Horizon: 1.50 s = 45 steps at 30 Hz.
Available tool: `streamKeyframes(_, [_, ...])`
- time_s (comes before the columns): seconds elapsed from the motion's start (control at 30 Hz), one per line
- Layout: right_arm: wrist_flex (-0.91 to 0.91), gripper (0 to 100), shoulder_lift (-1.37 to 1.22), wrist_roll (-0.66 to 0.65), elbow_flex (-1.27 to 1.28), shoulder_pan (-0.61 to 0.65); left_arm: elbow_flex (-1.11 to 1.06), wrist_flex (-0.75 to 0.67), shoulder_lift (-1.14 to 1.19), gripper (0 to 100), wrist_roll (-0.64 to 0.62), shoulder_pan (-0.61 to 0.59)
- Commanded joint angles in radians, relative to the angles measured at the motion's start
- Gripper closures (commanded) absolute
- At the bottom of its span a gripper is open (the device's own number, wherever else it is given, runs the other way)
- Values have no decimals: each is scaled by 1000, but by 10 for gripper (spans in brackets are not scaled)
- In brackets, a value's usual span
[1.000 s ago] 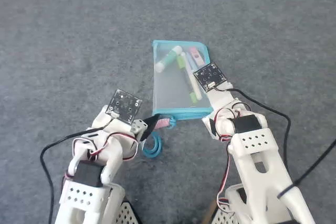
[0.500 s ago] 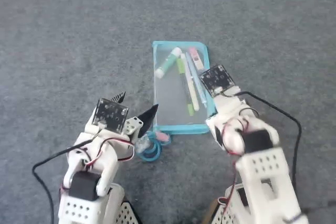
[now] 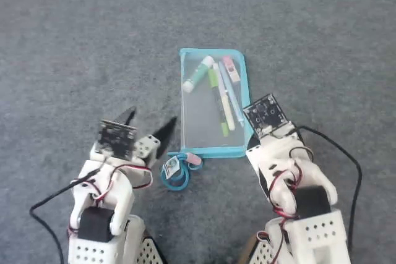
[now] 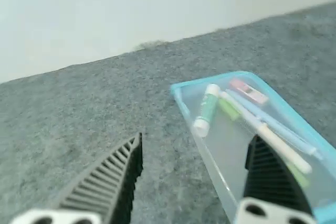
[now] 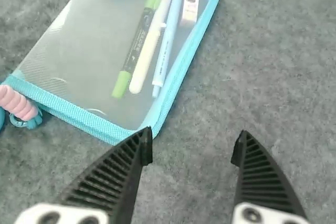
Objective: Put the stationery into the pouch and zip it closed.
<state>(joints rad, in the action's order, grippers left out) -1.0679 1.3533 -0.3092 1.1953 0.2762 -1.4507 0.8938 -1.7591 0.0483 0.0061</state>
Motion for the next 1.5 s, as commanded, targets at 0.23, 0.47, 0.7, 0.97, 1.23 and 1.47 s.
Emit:
streamKeyframes(0.23, [-7,753,302,5,169,-4,5,-44,-15,696,-101,-32])
streamKeyframes(0.47, [-27,753,470,6,261,-127,-4,-127,-15,697,-84,-37])
streamKeyframes(0.7, [-39,753,461,12,361,-257,-131,-155,-15,697,37,-216])
streamKeyframes(0.97, [-47,767,460,5,488,-257,-239,-147,8,699,38,-273])
streamKeyframes(1.23, [-58,995,456,5,488,-262,-239,54,8,876,38,-278])
streamKeyframes(1.47, [-130,969,455,5,488,-263,-239,161,8,989,40,-281])
